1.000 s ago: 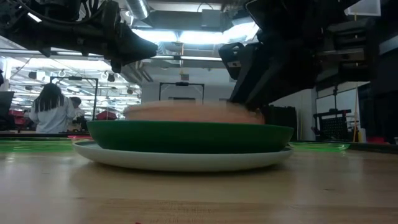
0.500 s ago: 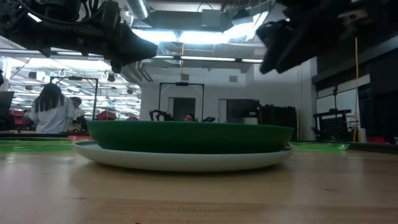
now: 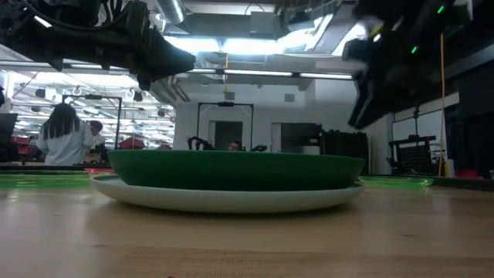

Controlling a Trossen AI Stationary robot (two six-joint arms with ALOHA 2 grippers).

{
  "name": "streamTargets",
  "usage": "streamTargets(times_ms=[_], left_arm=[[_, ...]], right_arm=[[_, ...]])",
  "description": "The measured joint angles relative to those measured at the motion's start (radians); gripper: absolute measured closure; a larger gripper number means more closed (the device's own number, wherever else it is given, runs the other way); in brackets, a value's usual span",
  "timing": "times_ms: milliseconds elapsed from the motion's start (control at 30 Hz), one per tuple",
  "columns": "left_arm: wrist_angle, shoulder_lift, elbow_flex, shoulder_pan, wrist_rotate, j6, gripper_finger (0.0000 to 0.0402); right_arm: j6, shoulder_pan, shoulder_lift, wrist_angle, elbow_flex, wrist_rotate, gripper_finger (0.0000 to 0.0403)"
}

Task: Stack plastic plates
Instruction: Stack the top green plate on top of the white plate

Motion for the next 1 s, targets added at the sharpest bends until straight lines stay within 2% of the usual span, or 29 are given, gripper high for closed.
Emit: streamTargets(times_ms=[267,467,667,1000], left_arm=[[0.001,0.0,0.0,0.0,0.002,-0.006,0.0301],[0.001,0.0,0.0,0.0,0.002,-0.006,0.0301],[-0.005,0.0,0.0,0.0,0.002,-0.006,0.0301],[-0.006,0.0,0.0,0.0,0.002,-0.006,0.0301]], right_arm=[[0.075,-0.327,0.009,0.015,-0.079,0.0,0.0251],[0.083,-0.497,0.042,0.05,-0.112,-0.022,0.0251],[0.088,-0.562,0.114,0.077,-0.112,-0.046,0.0251],[0.073,-0.56,0.222,0.172,-0.112,-0.001,0.0251]])
